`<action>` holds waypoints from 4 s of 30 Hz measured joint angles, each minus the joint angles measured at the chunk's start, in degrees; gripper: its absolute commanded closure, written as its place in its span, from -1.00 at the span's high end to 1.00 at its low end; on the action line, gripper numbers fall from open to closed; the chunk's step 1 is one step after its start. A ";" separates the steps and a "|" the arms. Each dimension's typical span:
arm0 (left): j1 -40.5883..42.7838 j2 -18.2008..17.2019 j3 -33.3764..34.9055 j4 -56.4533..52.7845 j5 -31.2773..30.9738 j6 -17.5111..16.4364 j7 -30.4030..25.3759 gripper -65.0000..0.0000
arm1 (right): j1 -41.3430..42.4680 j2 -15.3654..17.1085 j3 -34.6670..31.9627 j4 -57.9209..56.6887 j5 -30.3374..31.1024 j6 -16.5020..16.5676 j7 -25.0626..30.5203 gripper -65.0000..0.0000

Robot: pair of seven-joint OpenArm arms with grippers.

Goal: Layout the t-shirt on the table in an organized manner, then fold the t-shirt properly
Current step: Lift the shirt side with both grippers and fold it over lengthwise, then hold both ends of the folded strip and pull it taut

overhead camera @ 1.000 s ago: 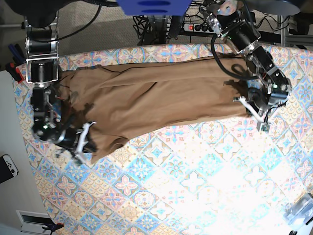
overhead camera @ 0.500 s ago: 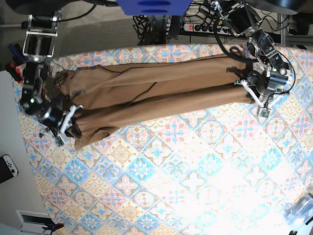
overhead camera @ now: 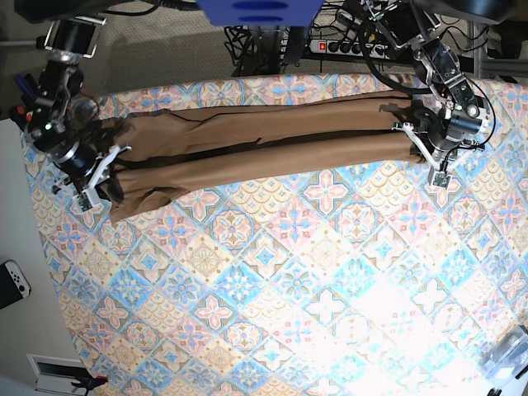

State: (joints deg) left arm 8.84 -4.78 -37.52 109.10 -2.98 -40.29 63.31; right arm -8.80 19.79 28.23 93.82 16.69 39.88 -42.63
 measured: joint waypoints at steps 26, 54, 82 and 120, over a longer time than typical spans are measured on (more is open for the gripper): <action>7.28 -0.72 2.21 1.25 0.50 0.00 -0.02 -1.00 | -6.84 -2.32 3.80 2.43 0.20 0.00 -4.46 -1.00; 7.30 3.15 -1.14 0.02 -0.98 0.02 -0.07 0.06 | -8.00 -4.55 3.69 0.57 -0.24 -0.42 -4.87 0.04; 12.90 -1.68 -18.67 -11.04 -39.91 0.42 4.15 0.07 | -9.92 -4.57 3.54 0.57 -0.24 -0.39 -4.85 0.03; 1.05 -7.67 -8.94 -15.06 -36.74 0.39 4.33 -1.00 | -10.27 -4.70 3.69 0.96 0.04 -0.20 -4.44 0.03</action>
State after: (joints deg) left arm 9.89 -12.45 -46.46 94.04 -39.72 -39.90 67.64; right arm -19.07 15.09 31.92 94.78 16.73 39.68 -47.07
